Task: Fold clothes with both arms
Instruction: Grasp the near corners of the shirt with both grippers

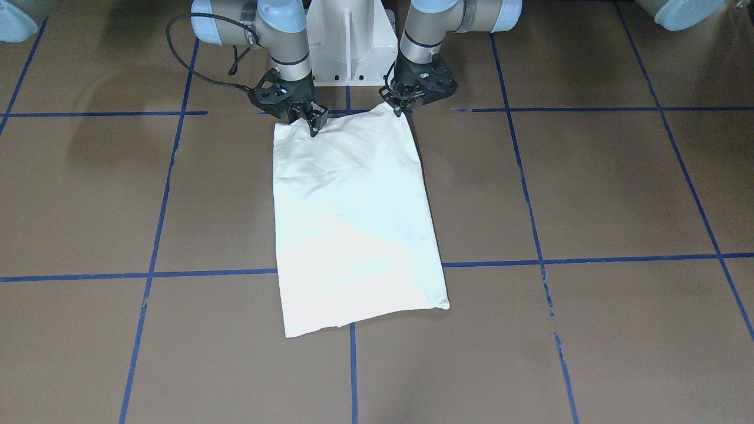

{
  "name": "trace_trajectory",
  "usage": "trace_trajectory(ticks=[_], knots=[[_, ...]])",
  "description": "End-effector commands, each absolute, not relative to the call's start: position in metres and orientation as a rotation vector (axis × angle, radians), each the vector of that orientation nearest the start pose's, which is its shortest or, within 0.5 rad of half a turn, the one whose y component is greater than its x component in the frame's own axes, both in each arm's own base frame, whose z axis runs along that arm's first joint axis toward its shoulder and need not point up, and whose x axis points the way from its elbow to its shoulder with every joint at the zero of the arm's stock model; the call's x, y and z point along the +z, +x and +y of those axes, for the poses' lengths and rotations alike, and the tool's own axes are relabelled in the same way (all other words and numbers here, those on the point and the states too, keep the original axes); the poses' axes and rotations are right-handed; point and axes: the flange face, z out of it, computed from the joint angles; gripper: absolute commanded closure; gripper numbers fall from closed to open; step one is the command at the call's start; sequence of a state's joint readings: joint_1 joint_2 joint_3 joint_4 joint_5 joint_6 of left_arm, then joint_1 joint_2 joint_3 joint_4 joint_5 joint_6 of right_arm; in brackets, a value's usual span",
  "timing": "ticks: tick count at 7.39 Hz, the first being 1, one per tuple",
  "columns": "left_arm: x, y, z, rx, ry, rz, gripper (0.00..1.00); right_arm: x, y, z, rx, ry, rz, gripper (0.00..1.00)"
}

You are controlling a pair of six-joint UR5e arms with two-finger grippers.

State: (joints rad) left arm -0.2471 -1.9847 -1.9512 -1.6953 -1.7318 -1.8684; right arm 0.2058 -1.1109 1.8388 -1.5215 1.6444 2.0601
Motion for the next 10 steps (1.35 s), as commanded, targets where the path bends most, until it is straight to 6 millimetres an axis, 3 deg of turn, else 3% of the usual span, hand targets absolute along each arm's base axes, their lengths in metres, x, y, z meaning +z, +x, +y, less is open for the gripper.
trace_trajectory(ticks=[1, 5, 8, 9, 10], knots=[[0.251, 0.538, -0.257, -0.429, -0.173, 0.922, 1.0, 0.281, -0.582, -0.255, 0.631, -0.181, -0.777, 1.0], [0.251, 0.538, -0.257, -0.429, -0.173, 0.923, 1.0, 0.273, -0.579, -0.26, 0.629, -0.177, -0.795, 1.0], [0.24, 0.526, -0.254, -0.424, -0.173, 0.949, 1.0, 0.257, -0.557, -0.26, 0.624, -0.192, -0.841, 1.0], [0.226, 0.514, -0.249, -0.417, -0.173, 0.983, 1.0, 0.253, -0.555, -0.244, 0.599, -0.205, -0.853, 1.0], [0.216, 0.511, -0.224, -0.376, -0.194, 1.004, 1.0, 0.242, -0.55, -0.214, 0.55, -0.229, -0.877, 1.0]])
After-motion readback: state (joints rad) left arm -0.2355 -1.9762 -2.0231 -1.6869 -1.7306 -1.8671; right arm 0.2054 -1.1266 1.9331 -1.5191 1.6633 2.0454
